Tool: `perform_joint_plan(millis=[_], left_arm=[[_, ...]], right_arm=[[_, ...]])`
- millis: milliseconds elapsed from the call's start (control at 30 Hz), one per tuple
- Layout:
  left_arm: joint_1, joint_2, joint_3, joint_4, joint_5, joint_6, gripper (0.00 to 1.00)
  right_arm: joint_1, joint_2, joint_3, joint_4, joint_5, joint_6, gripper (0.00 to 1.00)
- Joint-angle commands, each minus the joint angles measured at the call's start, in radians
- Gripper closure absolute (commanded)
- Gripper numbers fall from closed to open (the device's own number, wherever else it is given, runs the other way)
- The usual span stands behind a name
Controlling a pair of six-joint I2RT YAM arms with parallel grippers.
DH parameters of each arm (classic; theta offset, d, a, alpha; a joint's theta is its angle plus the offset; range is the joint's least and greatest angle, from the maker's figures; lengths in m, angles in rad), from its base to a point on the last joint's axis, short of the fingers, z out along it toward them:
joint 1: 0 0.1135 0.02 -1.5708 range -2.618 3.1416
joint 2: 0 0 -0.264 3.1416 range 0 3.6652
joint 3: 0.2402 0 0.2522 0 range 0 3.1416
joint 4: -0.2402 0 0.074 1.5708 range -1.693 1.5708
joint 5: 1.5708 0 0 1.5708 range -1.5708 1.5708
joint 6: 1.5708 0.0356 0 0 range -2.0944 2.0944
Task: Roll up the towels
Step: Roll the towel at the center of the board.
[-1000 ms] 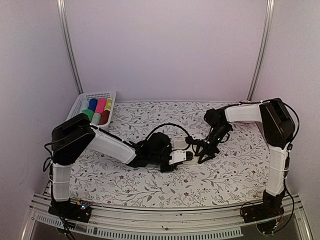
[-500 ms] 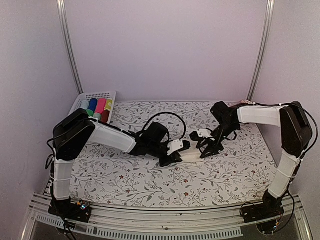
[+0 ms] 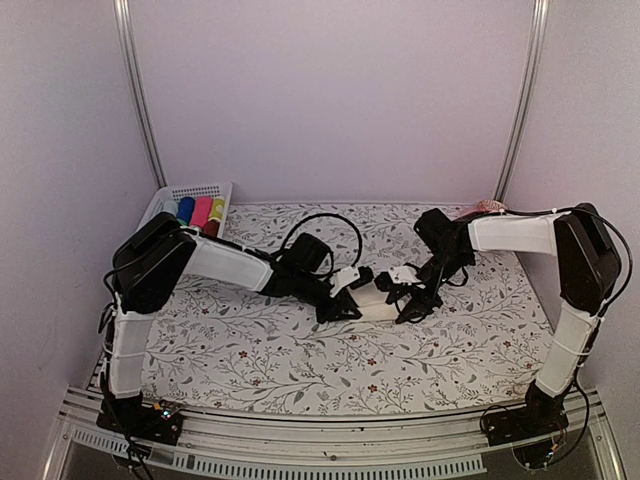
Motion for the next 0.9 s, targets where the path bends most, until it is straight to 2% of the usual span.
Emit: perform_joint_plan(millis=[0,400,533,667,767,867], left_arm=[[0.01,0.04,0.02,-0.066,0.016,-0.017,0.86],[0.016,0.045,0.025,-0.075,0.032,-0.017,0.81],[0.021,0.033,0.021,-0.07,0.037,-0.025,0.61],[0.031,-0.019,-0.019,-0.013,0.02,-0.048,0.35],[0.036,-0.077,-0.074,0.054,-0.002,-0.069,0.25],[0.036,-0.13,-0.13,0.124,-0.022,-0.079,0.2]], right_arm=[[0.022,0.037,-0.013,0.039,0.04,0.02,0.45],[0.022,0.095,-0.013,0.123,0.161,0.099,0.49],[0.023,0.111,-0.013,0.125,0.189,0.106,0.52],[0.023,0.123,-0.013,0.128,0.21,0.111,0.57],[0.023,0.13,-0.013,0.133,0.22,0.121,0.61],[0.022,0.139,-0.007,0.14,0.236,0.136,0.65]])
